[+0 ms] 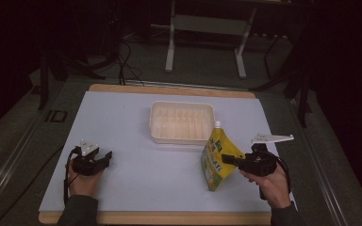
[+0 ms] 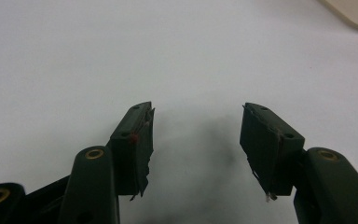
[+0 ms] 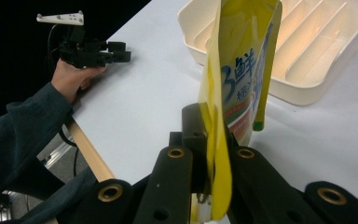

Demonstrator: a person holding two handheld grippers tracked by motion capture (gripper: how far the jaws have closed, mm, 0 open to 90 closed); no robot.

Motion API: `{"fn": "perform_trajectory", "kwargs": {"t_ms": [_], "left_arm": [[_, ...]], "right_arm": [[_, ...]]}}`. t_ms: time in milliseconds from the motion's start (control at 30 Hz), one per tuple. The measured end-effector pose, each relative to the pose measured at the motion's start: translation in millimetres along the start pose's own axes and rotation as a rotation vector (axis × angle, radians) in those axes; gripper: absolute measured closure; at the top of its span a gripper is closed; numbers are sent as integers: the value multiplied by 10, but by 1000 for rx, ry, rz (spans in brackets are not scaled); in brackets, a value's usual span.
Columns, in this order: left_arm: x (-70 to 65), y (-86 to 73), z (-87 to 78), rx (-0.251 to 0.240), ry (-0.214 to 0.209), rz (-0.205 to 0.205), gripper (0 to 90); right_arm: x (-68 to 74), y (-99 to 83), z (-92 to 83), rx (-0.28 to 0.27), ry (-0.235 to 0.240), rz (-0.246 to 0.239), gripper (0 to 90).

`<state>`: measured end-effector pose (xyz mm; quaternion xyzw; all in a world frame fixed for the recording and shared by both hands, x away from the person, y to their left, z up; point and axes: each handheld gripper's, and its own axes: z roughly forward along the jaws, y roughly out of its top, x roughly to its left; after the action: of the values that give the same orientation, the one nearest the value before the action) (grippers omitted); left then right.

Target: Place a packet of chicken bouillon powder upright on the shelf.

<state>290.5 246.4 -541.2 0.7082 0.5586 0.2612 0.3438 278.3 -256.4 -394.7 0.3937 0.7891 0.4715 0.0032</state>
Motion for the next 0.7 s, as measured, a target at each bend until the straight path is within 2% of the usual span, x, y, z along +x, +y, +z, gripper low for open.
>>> {"fn": "perform_trajectory", "kwargs": {"t_ms": [700], "left_arm": [[-1, 0, 0, 3, 2, 4, 437]], "right_arm": [[60, 165, -18, -63, -24, -30, 900]]}}
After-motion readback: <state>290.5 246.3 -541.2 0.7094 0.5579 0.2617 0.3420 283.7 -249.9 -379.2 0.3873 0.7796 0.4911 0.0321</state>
